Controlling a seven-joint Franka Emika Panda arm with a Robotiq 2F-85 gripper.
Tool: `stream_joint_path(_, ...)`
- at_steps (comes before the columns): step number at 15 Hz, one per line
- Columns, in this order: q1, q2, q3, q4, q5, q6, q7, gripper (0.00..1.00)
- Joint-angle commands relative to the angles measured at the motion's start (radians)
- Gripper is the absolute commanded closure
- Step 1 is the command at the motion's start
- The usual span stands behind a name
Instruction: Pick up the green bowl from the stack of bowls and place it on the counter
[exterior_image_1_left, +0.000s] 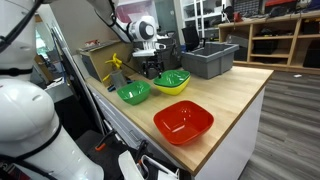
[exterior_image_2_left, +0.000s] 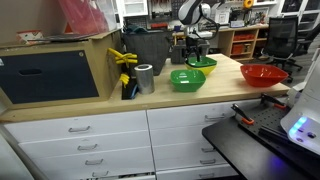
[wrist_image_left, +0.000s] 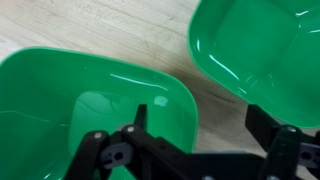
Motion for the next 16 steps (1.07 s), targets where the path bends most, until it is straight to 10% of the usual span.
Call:
stream_joint_path(1, 0.008, 0.049, -0.003, 0.063, -0.020, -0.014, -0.020, 0.25)
stream_joint_path(12, 0.014, 0.062, -0.014, 0.105, -0.061, -0.035, -0.005, 0.99)
stream_joint_path(16, 0.011, 0.055, -0.016, 0.099, -0.059, -0.043, -0.003, 0.99)
